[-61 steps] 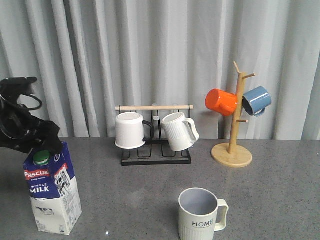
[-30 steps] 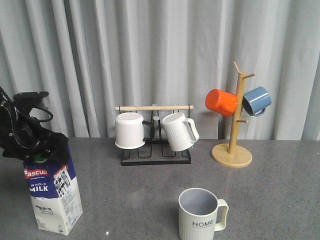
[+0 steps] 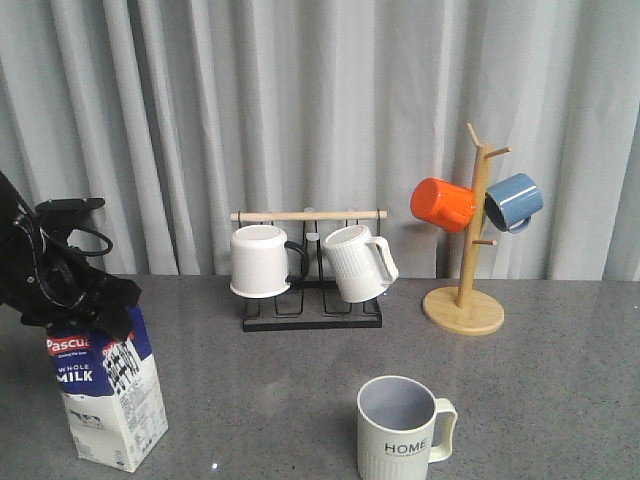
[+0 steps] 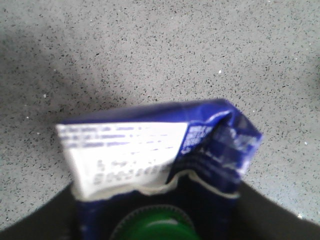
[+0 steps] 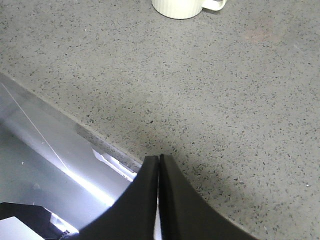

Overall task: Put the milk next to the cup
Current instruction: 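Lower the left gripper onto the top of the milk carton and grasp it, then lift the milk carton with the left gripper and carry it beside the HOME mug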

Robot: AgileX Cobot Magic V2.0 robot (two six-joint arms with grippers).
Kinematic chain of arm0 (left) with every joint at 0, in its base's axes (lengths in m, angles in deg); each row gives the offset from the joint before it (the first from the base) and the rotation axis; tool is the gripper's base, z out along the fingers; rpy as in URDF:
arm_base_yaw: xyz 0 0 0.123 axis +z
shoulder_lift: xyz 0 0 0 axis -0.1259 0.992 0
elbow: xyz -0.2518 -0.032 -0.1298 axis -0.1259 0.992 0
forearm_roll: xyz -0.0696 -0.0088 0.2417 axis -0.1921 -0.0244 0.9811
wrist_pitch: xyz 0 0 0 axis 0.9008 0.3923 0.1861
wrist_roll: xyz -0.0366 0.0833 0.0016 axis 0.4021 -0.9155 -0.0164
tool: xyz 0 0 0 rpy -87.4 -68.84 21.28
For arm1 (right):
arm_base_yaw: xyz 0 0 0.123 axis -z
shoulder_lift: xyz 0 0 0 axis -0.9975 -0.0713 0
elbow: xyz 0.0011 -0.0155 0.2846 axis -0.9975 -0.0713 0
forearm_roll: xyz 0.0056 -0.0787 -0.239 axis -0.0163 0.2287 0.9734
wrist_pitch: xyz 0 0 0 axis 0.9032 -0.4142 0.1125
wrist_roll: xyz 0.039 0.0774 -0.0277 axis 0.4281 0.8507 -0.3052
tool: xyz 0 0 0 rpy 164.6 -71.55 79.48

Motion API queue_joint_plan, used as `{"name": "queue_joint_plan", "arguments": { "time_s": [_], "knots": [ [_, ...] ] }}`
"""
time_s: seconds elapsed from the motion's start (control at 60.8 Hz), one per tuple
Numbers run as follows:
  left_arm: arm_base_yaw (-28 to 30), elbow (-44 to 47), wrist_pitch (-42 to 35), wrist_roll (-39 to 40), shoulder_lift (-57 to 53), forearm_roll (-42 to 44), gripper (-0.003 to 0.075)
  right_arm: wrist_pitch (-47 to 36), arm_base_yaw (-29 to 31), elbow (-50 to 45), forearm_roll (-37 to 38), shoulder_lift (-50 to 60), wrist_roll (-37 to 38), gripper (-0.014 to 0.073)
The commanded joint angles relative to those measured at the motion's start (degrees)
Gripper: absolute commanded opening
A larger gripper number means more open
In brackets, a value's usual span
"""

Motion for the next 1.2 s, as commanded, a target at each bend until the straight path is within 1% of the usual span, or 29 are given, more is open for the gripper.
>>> {"name": "queue_joint_plan", "arguments": {
  "time_s": [0.0,0.049,0.132,0.263,0.362,0.477,0.526,0.592,0.806,0.905,1.02,1.184],
  "knots": [
    [-0.2,-1.8,-0.6,0.4,-3.0,-1.5,0.023,-3.8,0.1,1.5,-0.4,-0.5,0.0,-0.0005],
    [-0.2,-1.8,-0.6,0.4,-3.2,-2.0,0.0184,-3.8,0.1,1.5,-0.4,-0.5,0.0,-0.0005],
    [-0.2,-1.9,-0.6,0.4,-3.4,-4.4,0.0137,-3.8,0.1,1.5,-0.4,-0.5,0.0,-0.0005],
    [-0.2,-2.0,-1.0,-0.2,-4.6,-12.7,0.0085,-3.8,0.1,1.5,-0.4,-0.5,0.0,-0.0005],
    [-0.2,-2.6,-2.6,-1.7,-5.3,-20.0,0.0066,-3.8,0.1,1.5,-0.4,-0.5,0.0,-0.0005],
    [-0.6,-5.7,-3.2,-3.6,-5.4,-29.4,0.0061,-3.8,0.1,1.5,-0.4,-0.5,0.0,-0.0005],
    [-1.1,-7.2,-4.2,-4.5,-5.4,-31.8,0.0061,-3.8,0.1,1.5,-0.4,-0.5,0.0,-0.0005],
    [-2.7,-9.8,-5.4,-4.6,-5.3,-33.0,0.0062,-3.8,0.1,1.5,-0.4,-0.5,0.0,-0.0005],
    [-9.6,-17.6,-7.7,-3.1,-2.4,-28.3,0.0062,-3.8,0.1,1.5,-0.4,-0.5,0.0,-0.0005],
    [-12.4,-20.2,-6.9,-0.8,-0.1,-22.8,0.0062,-3.8,0.1,1.5,-0.4,-0.5,0.0,-0.0005],
    [-14.6,-20.9,-4.9,3.3,1.6,-15.5,0.0062,-3.8,0.1,1.5,-0.4,-0.5,0.0,-0.0005],
    [-16.7,-20.9,-1.8,5.1,3.1,-7.6,0.0062,-3.8,0.1,1.5,-0.4,-0.5,0.0,-0.0005]
  ]
}}
